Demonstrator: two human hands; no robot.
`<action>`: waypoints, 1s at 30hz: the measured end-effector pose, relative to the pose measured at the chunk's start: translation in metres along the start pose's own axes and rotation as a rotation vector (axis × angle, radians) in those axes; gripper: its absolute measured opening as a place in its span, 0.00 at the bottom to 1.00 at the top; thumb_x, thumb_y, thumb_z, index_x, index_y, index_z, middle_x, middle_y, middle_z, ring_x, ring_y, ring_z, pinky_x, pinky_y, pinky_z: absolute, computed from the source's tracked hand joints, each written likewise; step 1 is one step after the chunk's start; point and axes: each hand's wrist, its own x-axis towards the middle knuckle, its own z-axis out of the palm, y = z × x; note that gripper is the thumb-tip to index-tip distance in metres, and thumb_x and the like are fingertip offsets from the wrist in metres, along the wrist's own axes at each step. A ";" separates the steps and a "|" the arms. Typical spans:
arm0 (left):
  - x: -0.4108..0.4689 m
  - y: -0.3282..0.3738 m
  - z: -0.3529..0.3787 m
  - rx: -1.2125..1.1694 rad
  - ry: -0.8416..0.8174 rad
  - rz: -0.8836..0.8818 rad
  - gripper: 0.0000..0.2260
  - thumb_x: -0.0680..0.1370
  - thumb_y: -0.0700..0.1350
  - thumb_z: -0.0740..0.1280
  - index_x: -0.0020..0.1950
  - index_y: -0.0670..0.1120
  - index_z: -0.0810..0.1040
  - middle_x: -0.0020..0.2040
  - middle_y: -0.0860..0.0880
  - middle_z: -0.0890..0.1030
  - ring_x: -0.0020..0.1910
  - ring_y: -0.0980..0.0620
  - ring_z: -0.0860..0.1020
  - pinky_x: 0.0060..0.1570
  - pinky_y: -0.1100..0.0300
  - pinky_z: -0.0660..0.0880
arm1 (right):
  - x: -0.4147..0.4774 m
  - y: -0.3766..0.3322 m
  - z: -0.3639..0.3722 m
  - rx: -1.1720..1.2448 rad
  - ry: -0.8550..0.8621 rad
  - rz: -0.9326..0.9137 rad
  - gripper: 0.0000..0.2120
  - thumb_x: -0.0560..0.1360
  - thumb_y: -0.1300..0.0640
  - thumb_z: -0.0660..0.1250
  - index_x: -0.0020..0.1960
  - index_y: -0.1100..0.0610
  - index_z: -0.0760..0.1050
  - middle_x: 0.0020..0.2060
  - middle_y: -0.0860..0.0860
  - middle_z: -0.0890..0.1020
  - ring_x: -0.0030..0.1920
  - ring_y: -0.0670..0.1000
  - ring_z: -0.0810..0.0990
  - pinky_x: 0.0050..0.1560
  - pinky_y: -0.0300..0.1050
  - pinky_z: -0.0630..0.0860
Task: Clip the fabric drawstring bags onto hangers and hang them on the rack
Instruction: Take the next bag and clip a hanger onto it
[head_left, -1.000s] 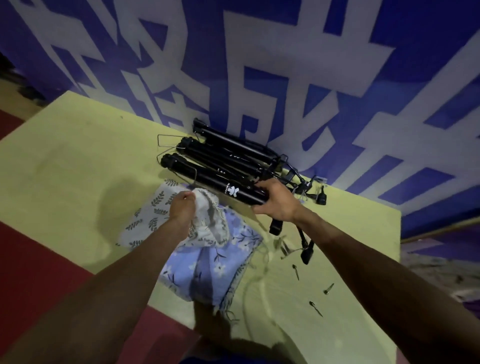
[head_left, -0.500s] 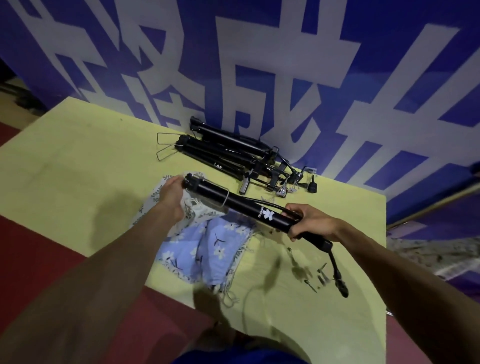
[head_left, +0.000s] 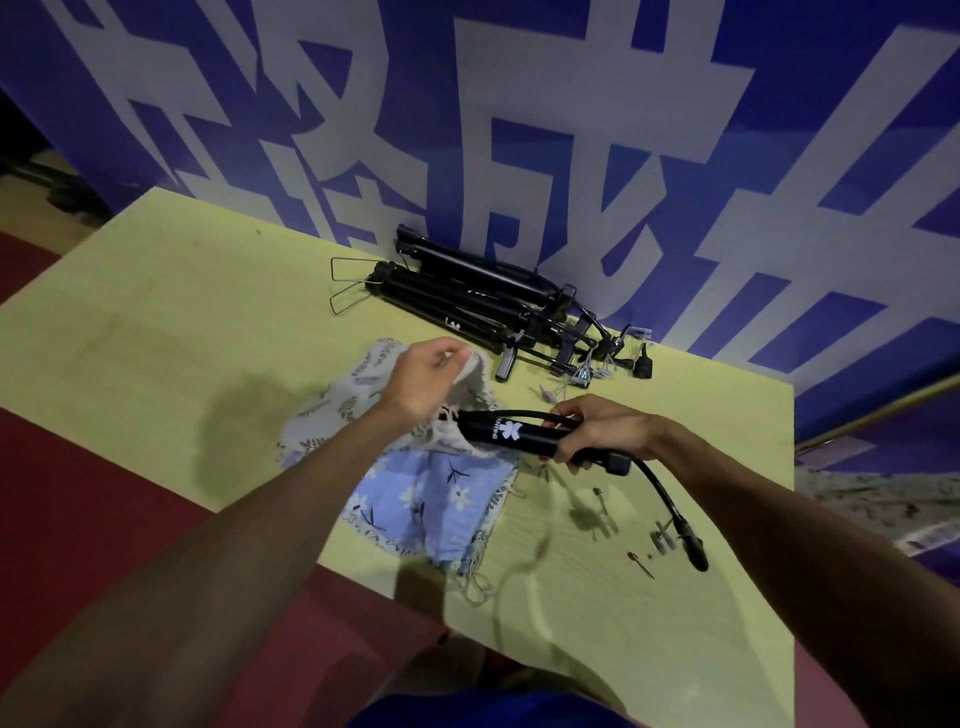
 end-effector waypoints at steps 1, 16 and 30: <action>-0.001 0.000 0.005 -0.006 -0.023 -0.025 0.11 0.80 0.45 0.61 0.59 0.43 0.78 0.54 0.47 0.80 0.51 0.52 0.78 0.47 0.66 0.71 | 0.004 -0.007 0.002 0.009 -0.006 -0.010 0.15 0.66 0.63 0.72 0.52 0.62 0.77 0.41 0.63 0.82 0.39 0.58 0.78 0.43 0.55 0.73; -0.013 -0.008 0.037 -0.267 0.030 -0.236 0.06 0.82 0.43 0.57 0.54 0.44 0.73 0.43 0.53 0.75 0.43 0.56 0.74 0.33 0.72 0.72 | 0.074 -0.027 0.028 -0.559 0.142 -0.092 0.22 0.68 0.61 0.74 0.61 0.58 0.76 0.55 0.55 0.82 0.56 0.55 0.79 0.58 0.45 0.74; -0.007 -0.033 0.061 0.016 -0.041 -0.224 0.09 0.82 0.45 0.57 0.58 0.43 0.72 0.44 0.48 0.76 0.36 0.53 0.71 0.34 0.62 0.67 | 0.067 0.024 0.020 0.081 0.260 -0.017 0.09 0.78 0.60 0.63 0.52 0.62 0.80 0.41 0.51 0.82 0.36 0.46 0.78 0.36 0.34 0.74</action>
